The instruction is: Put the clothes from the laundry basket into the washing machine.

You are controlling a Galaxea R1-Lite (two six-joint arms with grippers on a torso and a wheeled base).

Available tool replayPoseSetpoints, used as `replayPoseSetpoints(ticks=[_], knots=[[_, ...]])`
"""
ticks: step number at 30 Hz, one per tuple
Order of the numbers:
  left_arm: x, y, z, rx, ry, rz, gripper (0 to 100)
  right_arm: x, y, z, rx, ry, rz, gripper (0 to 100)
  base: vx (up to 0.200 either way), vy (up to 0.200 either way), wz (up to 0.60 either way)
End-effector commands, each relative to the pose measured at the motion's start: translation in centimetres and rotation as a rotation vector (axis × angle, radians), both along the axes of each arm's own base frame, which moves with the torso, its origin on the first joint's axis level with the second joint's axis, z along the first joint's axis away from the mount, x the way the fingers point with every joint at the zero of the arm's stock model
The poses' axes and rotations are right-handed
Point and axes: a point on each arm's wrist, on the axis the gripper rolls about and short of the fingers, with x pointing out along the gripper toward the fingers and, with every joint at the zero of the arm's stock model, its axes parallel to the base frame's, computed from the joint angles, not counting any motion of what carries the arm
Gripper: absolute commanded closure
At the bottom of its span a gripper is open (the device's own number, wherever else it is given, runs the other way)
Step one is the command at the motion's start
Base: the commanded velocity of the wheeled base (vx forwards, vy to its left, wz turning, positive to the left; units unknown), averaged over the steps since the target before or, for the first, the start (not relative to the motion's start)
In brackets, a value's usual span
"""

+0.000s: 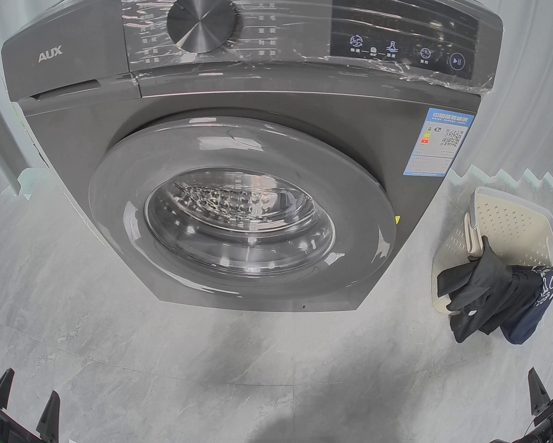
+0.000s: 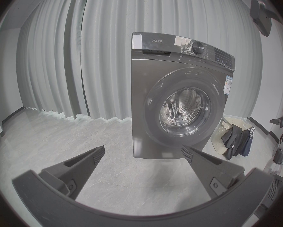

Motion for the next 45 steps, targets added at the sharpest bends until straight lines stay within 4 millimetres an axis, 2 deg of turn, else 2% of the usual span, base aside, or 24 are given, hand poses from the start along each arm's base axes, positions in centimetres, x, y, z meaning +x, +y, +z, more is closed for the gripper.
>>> replayPoseSetpoints(ticks=[1, 20, 26, 41, 45], knots=[[0.05, 0.0, -0.42, 0.0, 0.007, 0.001, 0, 0.04, 0.0, -0.51, 0.0, 0.005, 0.001, 0, 0.0, 0.0, 0.0], [0.05, 0.0, -0.42, 0.0, 0.007, -0.001, 0, 0.04, 0.0, -0.51, -0.003, 0.006, 0.002, 0, 0.0, 0.0, 0.0], [0.05, 0.0, -0.42, 0.0, 0.007, 0.001, 0, 0.04, 0.01, -0.51, 0.002, 0.005, 0.001, 0, 0.0, 0.2, 0.0], [0.05, 0.0, -0.42, 0.0, 0.007, -0.001, 0, 0.04, 0.01, -0.51, -0.004, 0.006, -0.002, 0, 0.0, 0.0, 0.0], [0.05, 0.0, -0.42, 0.001, 0.007, 0.001, 0, 0.04, 0.01, -0.51, -0.004, 0.006, -0.002, 0, 0.2, 0.0, 0.0]])
